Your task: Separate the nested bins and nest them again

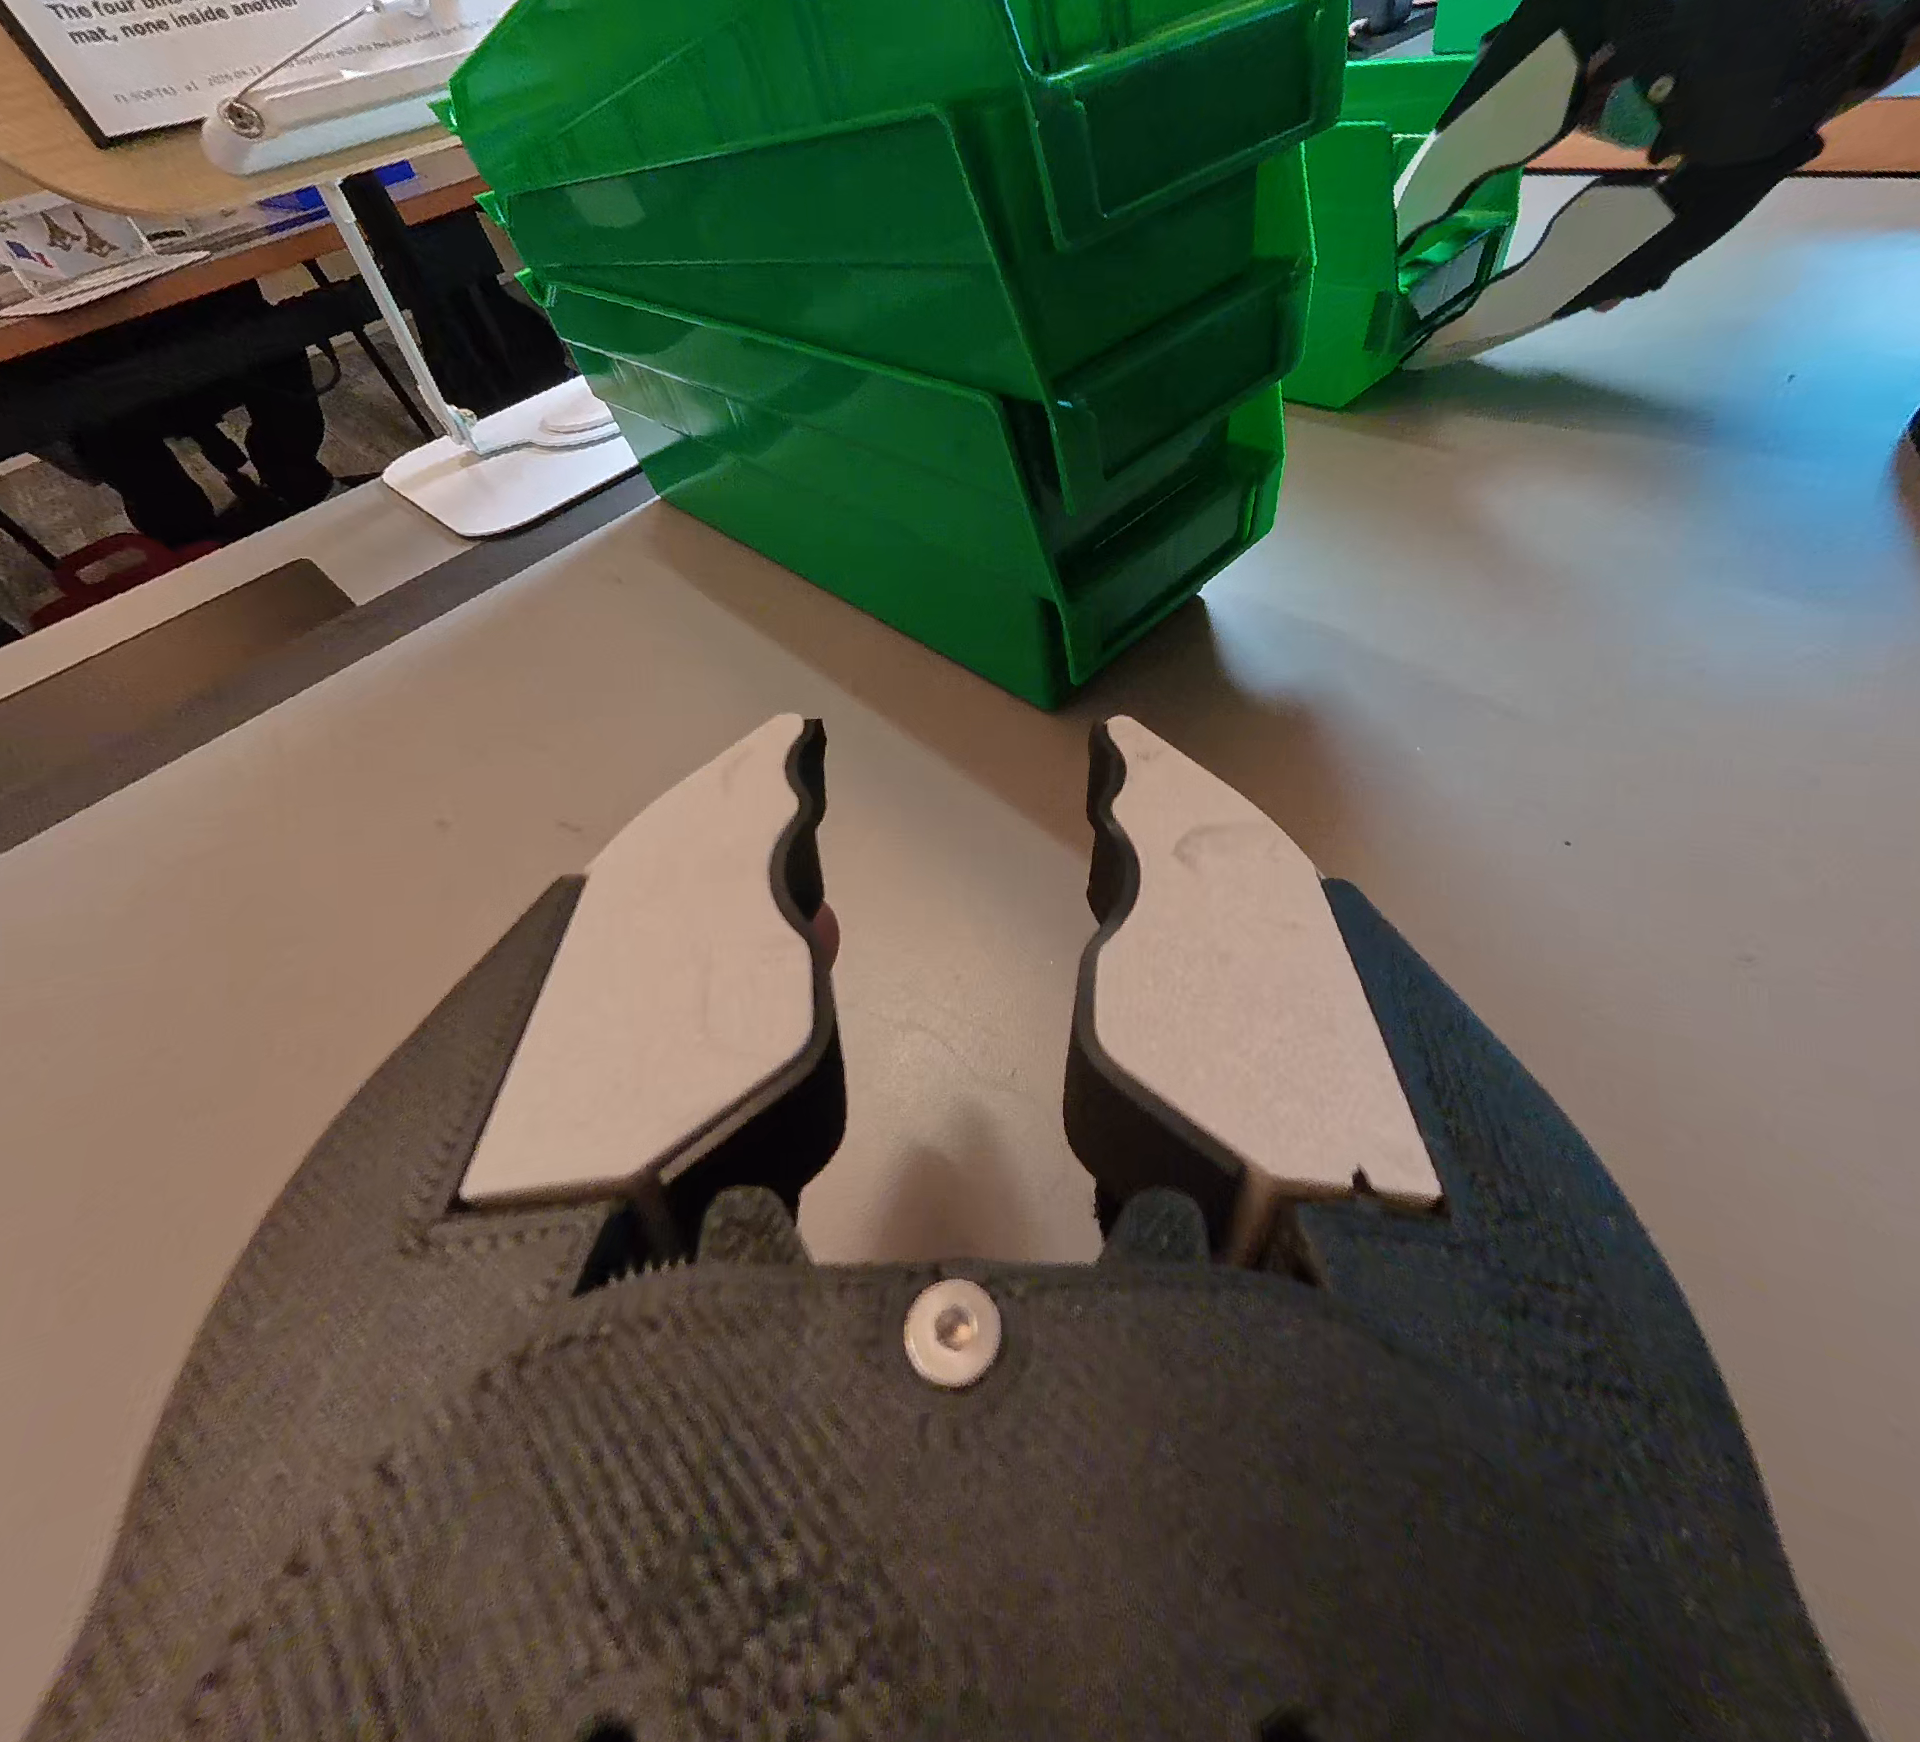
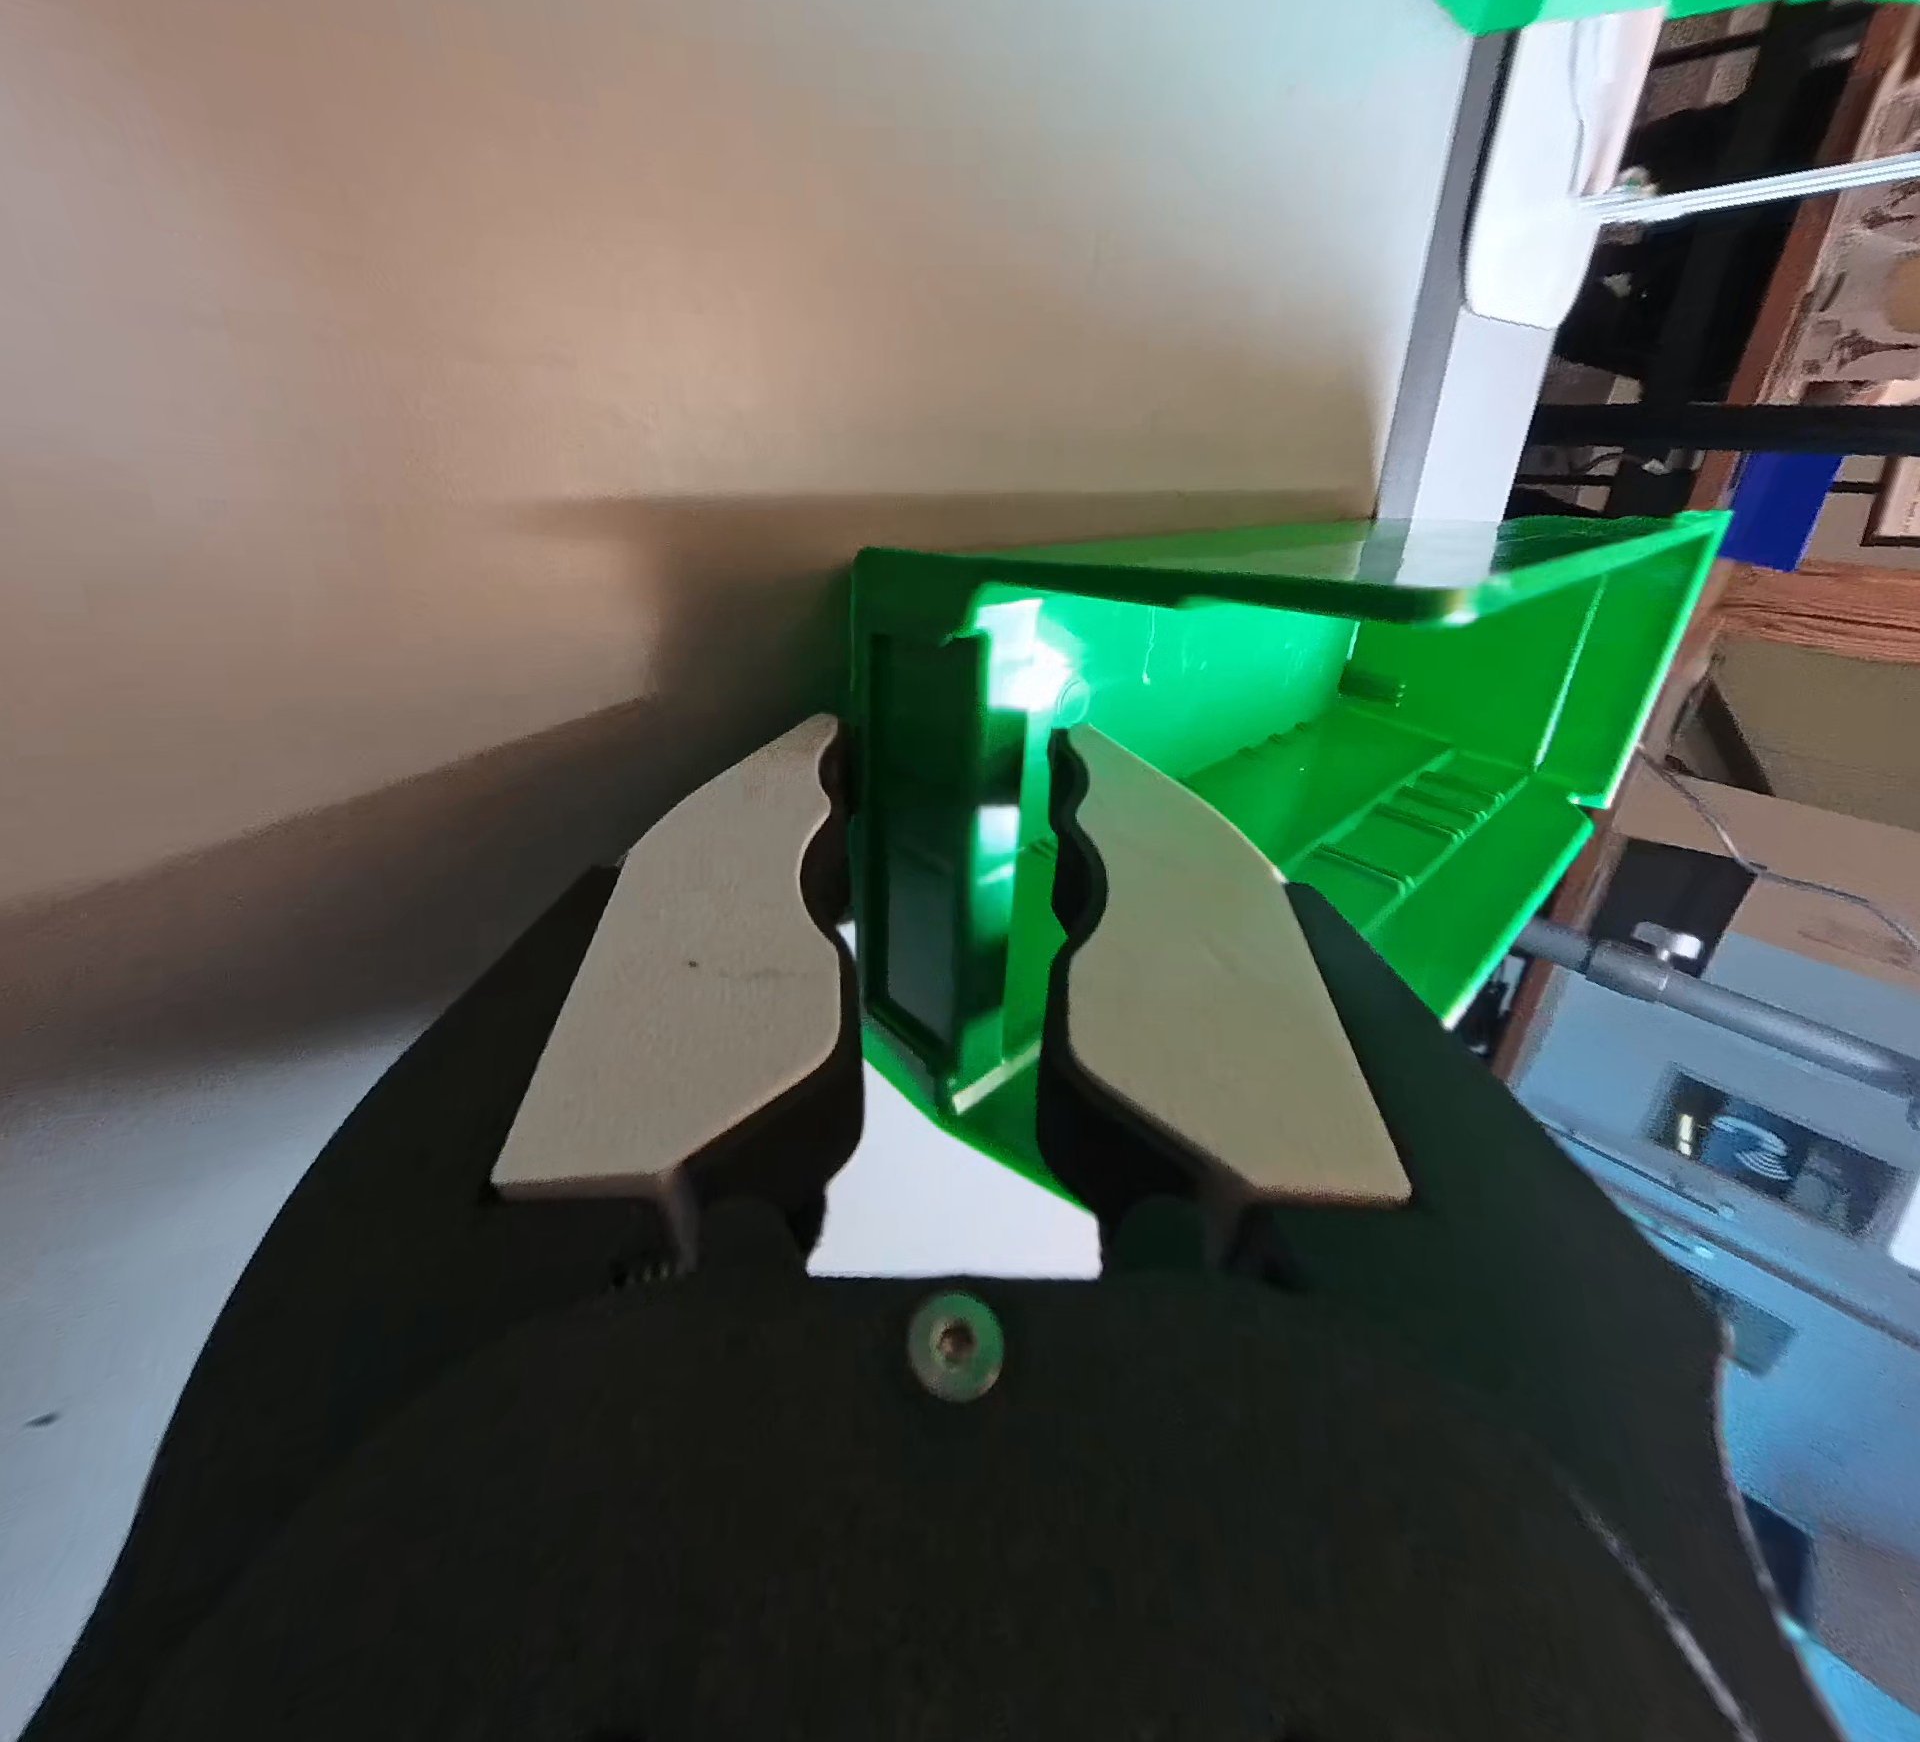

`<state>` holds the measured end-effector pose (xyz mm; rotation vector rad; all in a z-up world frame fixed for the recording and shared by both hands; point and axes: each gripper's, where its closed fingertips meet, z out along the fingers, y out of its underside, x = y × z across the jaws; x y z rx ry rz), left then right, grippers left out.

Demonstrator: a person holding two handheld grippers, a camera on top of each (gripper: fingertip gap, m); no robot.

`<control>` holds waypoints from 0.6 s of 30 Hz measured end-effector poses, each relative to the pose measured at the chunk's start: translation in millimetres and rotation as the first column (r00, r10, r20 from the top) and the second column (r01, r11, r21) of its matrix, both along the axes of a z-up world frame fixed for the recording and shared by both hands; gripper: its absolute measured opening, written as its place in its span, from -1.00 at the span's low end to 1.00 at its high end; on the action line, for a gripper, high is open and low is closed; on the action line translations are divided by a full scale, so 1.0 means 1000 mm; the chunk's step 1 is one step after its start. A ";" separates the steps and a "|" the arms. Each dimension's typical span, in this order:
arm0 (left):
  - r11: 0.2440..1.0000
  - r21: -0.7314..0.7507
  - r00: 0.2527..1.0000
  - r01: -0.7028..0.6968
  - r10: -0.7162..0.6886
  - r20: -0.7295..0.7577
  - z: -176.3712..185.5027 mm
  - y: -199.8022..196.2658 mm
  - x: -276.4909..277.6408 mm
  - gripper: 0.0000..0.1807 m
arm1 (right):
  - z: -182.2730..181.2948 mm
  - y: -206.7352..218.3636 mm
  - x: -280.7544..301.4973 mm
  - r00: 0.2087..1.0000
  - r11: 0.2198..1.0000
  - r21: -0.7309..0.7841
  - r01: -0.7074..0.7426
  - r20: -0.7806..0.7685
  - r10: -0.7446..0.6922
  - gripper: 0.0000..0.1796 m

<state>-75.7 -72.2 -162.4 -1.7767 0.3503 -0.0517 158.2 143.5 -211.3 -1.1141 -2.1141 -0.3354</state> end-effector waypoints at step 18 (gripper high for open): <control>1.000 0.027 1.000 0.002 -0.002 0.003 0.008 -0.002 0.000 -0.45 | 0.159 -0.162 -0.149 0.956 0.950 -0.227 -0.215 -0.250 0.156 -0.52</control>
